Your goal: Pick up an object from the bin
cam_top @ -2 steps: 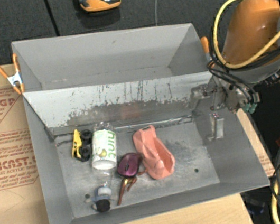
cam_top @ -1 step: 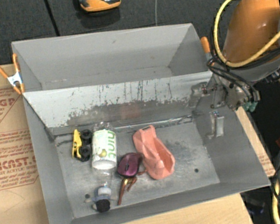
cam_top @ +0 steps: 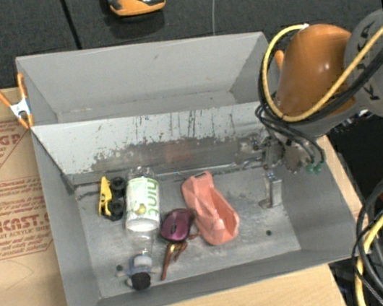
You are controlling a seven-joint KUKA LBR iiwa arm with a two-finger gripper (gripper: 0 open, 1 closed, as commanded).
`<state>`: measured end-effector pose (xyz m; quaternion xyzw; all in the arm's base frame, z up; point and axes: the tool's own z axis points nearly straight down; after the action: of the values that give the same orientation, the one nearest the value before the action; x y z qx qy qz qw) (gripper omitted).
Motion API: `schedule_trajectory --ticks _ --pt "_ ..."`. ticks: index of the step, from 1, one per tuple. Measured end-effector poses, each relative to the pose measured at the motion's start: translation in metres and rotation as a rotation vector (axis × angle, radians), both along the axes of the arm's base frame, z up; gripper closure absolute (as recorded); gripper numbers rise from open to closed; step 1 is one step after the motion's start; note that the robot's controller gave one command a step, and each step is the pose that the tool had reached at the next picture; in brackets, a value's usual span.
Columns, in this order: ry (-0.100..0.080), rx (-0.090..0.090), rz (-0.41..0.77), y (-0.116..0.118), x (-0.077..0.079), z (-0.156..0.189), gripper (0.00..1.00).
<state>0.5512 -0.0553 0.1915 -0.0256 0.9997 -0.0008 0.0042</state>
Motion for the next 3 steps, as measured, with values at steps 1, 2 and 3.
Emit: schedule_trajectory --ticks 1,2,3 --pt "0.005 0.001 0.053 0.005 -0.008 -0.06 0.0" --pt "-0.001 -0.006 0.162 0.048 0.002 -0.095 0.0" --pt "-0.006 -0.004 0.345 0.069 -0.005 -0.118 1.0"
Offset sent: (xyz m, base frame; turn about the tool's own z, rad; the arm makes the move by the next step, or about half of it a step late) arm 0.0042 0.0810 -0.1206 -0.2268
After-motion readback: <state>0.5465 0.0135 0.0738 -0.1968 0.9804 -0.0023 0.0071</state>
